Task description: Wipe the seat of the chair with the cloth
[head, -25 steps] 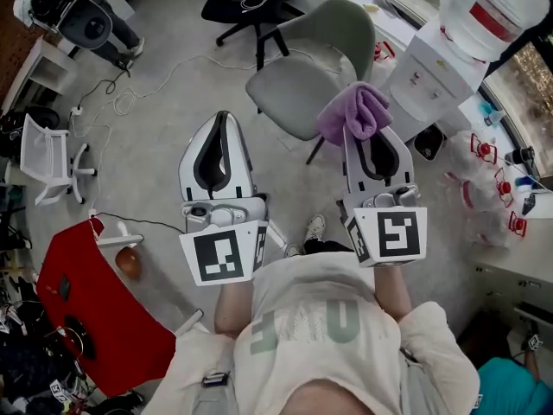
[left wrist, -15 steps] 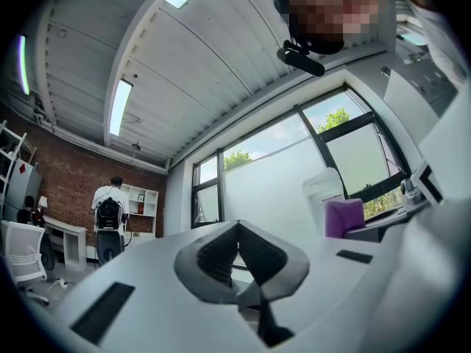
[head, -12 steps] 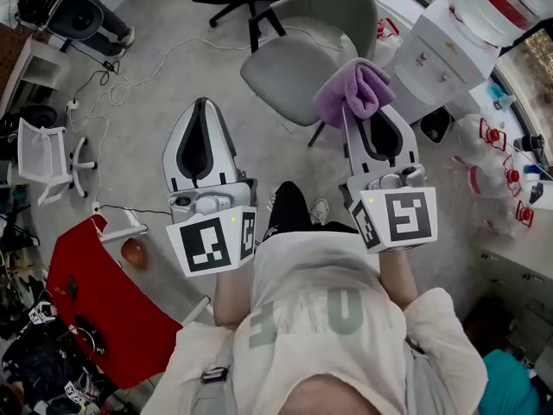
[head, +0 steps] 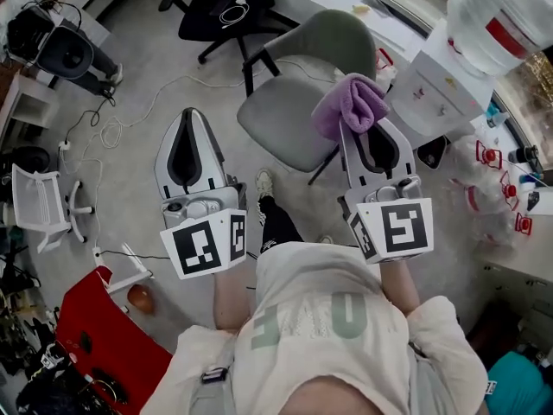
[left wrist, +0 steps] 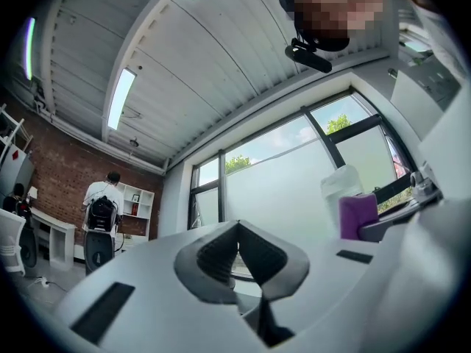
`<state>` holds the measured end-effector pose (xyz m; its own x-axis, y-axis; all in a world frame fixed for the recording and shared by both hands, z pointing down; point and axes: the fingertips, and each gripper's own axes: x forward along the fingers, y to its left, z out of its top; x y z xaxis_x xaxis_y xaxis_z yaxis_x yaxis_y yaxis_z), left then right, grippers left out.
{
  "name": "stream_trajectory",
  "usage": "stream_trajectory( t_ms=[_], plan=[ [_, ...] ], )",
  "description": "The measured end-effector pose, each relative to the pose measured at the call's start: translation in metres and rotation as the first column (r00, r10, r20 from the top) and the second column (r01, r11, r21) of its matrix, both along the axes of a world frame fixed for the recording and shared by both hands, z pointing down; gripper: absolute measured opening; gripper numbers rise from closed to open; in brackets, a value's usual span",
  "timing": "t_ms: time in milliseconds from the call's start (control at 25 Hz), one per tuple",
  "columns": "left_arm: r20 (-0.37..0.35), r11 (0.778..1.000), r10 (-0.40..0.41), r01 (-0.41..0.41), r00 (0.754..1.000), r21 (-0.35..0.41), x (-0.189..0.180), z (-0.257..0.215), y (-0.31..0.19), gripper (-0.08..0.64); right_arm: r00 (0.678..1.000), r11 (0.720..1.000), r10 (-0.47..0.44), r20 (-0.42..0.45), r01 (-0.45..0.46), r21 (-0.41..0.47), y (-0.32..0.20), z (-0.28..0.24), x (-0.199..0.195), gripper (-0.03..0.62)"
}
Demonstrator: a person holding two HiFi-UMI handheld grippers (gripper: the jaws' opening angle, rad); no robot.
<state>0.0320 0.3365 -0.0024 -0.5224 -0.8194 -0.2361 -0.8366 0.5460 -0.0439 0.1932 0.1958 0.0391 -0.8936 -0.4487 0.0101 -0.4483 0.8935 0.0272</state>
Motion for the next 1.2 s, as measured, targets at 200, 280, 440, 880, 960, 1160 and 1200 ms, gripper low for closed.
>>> stream_trajectory(
  t_ms=[200,280,440,880,960,1160,1200],
  plan=[
    [0.021,0.997,0.075,-0.075,0.997,0.013,-0.07,-0.006,-0.042,0.012,0.999,0.999,0.04,-0.001,-0.04,-0.004,-0.034,0.0,-0.073,0.087],
    [0.022,0.995,0.1,-0.101,0.995,0.008,-0.101,-0.007,-0.058,0.012,0.999,0.999,0.046,-0.007,-0.046,-0.018,-0.045,0.0,-0.106,0.087],
    [0.035,0.988,0.153,-0.153,0.988,-0.019,-0.159,-0.013,-0.087,0.012,0.996,0.995,0.094,-0.001,-0.094,-0.035,-0.071,-0.01,-0.165,0.087],
    [0.024,0.953,0.304,-0.304,0.952,-0.011,-0.262,-0.01,-0.154,0.012,0.958,0.955,0.281,-0.063,-0.285,-0.078,-0.13,0.006,-0.231,0.087],
    [0.009,0.946,0.324,-0.324,0.946,-0.017,-0.264,-0.004,-0.166,0.012,0.947,0.944,0.311,-0.076,-0.317,-0.089,-0.136,0.013,-0.226,0.087],
    [0.0,0.919,0.393,-0.392,0.92,-0.028,-0.256,0.005,-0.202,0.012,0.93,0.926,0.358,-0.077,-0.365,-0.097,-0.155,0.022,-0.217,0.087],
    [0.001,0.915,0.403,-0.403,0.915,-0.029,-0.253,0.004,-0.209,0.012,0.929,0.925,0.362,-0.075,-0.368,-0.097,-0.158,0.022,-0.215,0.087]
  ],
)
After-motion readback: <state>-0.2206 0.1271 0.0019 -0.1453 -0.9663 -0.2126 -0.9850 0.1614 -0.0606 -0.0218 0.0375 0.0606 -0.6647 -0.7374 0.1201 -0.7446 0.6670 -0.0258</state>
